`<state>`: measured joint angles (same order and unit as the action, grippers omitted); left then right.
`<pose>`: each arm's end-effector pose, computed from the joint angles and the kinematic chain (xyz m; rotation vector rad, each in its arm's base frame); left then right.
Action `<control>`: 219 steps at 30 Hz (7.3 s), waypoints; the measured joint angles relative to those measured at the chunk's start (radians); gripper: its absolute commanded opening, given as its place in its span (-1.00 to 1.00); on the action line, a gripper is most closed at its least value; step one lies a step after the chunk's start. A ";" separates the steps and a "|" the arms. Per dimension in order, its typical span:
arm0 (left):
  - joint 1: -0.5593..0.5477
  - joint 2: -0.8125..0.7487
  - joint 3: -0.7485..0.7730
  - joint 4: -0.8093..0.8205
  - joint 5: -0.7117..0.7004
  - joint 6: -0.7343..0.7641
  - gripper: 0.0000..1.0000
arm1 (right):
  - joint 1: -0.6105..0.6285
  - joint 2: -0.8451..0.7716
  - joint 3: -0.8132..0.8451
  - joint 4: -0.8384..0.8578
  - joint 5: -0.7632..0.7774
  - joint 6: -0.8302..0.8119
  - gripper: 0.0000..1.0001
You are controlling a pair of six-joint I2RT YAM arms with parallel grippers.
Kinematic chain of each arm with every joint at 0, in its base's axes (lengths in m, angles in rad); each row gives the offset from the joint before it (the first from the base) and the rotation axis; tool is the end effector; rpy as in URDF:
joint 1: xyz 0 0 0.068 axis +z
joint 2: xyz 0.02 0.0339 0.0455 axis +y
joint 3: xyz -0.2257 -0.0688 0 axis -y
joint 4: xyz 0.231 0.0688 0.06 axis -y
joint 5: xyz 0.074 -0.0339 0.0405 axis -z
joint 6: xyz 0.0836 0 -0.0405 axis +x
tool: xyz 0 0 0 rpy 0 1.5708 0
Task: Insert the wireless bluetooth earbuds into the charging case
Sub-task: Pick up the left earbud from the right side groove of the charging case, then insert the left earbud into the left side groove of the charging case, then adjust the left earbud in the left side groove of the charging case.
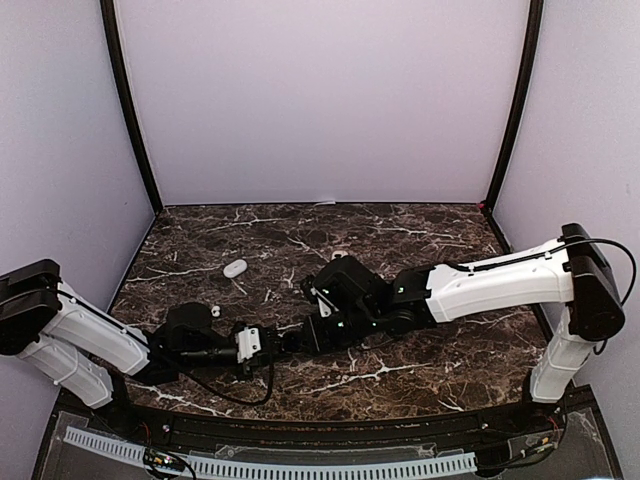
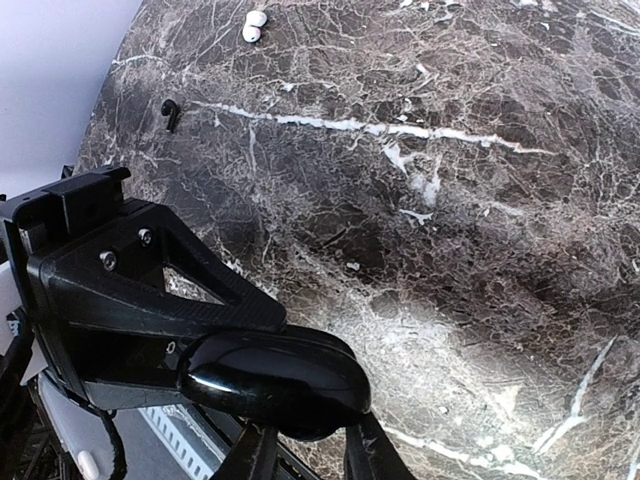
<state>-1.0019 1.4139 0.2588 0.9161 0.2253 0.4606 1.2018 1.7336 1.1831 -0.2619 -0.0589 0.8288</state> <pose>0.1372 -0.2493 0.1125 1.3473 1.2574 -0.5857 0.1372 0.3684 0.1522 -0.5191 2.5841 0.9333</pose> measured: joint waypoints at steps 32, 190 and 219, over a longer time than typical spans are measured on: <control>-0.011 0.081 0.108 -0.149 -0.093 -0.052 -0.76 | 0.000 -0.092 -0.027 -0.058 0.093 -0.003 -0.64; 0.024 0.061 0.068 -0.081 0.048 -0.137 -0.76 | 0.034 0.023 0.074 -0.094 0.240 -0.151 0.95; 0.049 0.048 0.059 -0.052 0.071 -0.177 -0.76 | 0.035 -0.032 -0.023 -0.009 0.211 -0.142 0.91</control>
<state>-0.9531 1.4620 0.3176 0.8639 0.2962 0.2840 1.2369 1.7012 1.1599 -0.2707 0.1516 0.6865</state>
